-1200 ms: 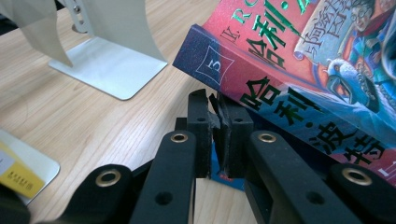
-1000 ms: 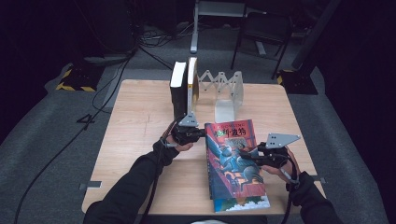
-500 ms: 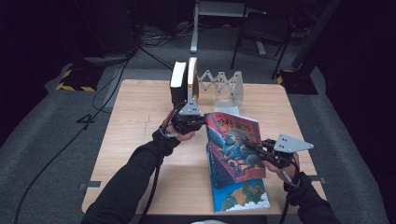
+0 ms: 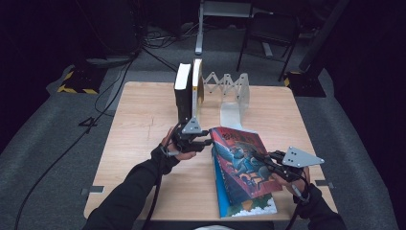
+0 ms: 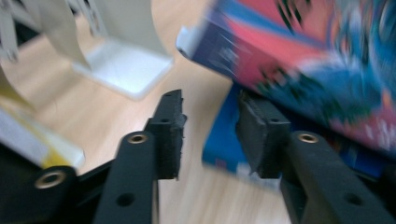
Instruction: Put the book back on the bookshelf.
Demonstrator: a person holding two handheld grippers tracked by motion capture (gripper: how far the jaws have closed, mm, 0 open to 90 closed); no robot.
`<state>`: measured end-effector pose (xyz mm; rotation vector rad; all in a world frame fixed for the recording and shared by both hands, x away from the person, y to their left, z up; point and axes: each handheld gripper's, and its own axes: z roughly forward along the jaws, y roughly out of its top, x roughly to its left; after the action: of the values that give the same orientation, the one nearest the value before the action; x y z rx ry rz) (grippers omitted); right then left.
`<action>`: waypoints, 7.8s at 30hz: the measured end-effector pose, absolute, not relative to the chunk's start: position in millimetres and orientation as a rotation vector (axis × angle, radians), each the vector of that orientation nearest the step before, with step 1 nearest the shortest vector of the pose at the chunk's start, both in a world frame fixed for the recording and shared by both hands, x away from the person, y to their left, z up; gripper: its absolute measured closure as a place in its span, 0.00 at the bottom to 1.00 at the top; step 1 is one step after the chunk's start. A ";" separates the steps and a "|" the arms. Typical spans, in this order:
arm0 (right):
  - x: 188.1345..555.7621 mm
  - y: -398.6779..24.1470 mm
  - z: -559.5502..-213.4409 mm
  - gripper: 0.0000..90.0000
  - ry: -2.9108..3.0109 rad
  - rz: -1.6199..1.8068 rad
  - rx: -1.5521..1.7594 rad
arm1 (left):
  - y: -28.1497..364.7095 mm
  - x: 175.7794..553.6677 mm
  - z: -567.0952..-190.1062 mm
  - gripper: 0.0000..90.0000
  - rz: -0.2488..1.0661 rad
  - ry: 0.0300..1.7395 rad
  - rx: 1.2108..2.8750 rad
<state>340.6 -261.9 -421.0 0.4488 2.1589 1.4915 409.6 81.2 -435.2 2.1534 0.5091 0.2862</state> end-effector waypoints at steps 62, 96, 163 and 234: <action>344.0 -269.2 -402.6 0.90 2.102 1.520 0.439 | 50.2 394.2 -390.2 0.58 0.203 0.392 1.963; 340.7 -282.3 -415.9 0.41 2.074 1.436 0.593 | 64.7 355.3 -392.4 0.79 0.278 0.268 1.871; 351.4 -277.0 -425.3 0.69 2.087 1.524 0.538 | 28.2 373.2 -399.0 0.76 0.310 0.330 1.872; 353.9 -299.6 -452.8 0.42 2.209 1.301 0.734 | 141.8 414.2 -461.7 0.77 0.540 0.777 1.909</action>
<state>353.9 -299.6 -452.8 0.7336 2.2089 1.3015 414.2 141.8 -461.7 1.9092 0.7772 0.5396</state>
